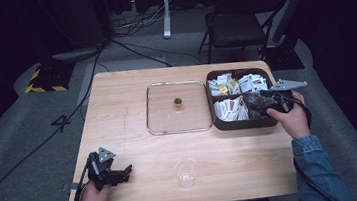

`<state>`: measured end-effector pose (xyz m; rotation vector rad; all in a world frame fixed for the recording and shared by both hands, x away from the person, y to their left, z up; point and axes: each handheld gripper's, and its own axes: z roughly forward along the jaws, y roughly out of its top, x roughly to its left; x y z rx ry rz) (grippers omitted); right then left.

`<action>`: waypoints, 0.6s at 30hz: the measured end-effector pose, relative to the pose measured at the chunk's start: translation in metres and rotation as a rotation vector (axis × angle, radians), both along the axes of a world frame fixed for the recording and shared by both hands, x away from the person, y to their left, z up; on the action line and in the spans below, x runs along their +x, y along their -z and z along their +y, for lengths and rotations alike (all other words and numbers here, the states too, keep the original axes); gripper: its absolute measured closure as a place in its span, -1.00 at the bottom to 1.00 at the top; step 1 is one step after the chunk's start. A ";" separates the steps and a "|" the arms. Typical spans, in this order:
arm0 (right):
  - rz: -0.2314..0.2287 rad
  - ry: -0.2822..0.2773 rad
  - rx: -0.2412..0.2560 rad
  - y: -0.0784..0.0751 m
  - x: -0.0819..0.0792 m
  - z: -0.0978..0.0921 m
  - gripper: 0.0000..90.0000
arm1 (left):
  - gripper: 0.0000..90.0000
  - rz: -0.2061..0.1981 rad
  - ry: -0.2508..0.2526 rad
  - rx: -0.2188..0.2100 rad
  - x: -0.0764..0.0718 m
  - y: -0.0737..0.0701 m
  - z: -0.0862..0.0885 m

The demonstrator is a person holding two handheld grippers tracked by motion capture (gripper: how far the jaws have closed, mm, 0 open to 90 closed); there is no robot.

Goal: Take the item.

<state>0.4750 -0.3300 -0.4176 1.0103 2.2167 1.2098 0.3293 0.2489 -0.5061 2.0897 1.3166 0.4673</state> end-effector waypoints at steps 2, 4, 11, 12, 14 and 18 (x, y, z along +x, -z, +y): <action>0.013 0.012 0.003 0.006 0.003 -0.002 -0.58 | -1.00 -0.001 0.001 0.000 0.000 0.000 0.000; 0.020 0.017 0.004 0.009 0.004 -0.002 -0.57 | -1.00 0.000 0.000 0.000 0.000 0.000 0.000; 0.047 0.065 0.009 0.021 0.008 -0.010 -0.53 | -1.00 0.000 0.000 0.000 0.000 0.000 0.000; 0.047 0.065 0.009 0.021 0.008 -0.010 -0.53 | -1.00 0.000 0.000 0.000 0.000 0.000 0.000; 0.054 0.095 0.006 0.024 0.010 -0.014 -0.51 | -1.00 0.000 0.000 0.000 0.000 0.000 0.000; 0.067 0.107 0.005 0.027 0.012 -0.018 -0.45 | -1.00 -0.001 0.000 0.000 0.000 0.000 0.000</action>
